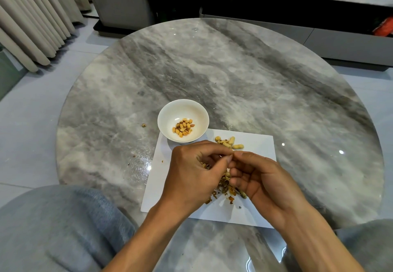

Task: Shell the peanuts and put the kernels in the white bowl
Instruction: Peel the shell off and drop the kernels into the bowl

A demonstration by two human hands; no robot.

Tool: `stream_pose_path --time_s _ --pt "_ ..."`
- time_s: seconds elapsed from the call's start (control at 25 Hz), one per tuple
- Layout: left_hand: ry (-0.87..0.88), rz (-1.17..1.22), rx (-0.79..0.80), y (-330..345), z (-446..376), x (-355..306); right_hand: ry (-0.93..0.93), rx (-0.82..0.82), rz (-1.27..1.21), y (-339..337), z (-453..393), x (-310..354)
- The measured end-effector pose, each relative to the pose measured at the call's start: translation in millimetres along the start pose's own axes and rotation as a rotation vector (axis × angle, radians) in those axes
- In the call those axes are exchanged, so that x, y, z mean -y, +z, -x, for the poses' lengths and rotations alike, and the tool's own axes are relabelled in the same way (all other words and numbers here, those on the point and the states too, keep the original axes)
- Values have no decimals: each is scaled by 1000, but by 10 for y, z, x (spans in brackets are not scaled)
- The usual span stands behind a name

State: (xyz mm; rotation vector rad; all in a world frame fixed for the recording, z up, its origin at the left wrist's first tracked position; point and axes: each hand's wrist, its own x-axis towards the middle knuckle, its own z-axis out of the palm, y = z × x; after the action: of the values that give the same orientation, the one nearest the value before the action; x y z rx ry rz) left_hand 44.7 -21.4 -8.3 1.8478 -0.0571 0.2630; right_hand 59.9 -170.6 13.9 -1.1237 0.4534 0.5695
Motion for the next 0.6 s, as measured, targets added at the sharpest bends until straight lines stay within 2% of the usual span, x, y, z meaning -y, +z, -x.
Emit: stream_pose_path --time_s 0.16,0.32,0.6 --pt "-126 86 64 -6 -11 -28 17 -39 -76 0 -13 11" --pt "-106 86 67 7 1 -49 -2 -52 -139 -4 -30 13" --pt "-74 54 58 2 3 -8 -32 -30 -35 -29 -12 -19"
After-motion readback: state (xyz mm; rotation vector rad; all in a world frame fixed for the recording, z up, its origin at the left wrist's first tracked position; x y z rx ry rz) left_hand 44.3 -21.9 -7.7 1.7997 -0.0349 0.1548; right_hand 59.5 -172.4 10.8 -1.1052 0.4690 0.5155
